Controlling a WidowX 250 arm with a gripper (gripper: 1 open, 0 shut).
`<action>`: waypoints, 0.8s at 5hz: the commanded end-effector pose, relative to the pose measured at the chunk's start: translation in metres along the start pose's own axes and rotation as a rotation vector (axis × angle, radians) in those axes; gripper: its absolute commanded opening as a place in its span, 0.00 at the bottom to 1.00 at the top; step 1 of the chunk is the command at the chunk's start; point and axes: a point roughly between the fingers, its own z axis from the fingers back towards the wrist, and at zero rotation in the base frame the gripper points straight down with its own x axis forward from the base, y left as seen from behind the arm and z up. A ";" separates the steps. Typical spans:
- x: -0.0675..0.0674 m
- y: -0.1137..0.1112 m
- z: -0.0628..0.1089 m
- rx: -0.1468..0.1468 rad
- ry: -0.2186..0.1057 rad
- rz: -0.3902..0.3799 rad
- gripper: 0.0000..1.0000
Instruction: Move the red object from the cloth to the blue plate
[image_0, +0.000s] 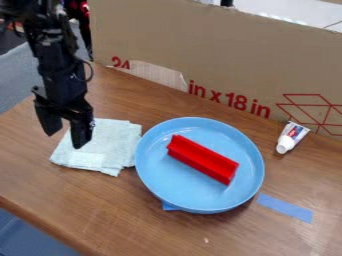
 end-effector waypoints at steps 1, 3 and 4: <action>0.012 0.005 0.021 0.028 -0.047 -0.006 1.00; 0.003 0.020 0.020 0.040 -0.043 0.003 1.00; 0.011 0.035 0.024 0.049 -0.026 0.004 1.00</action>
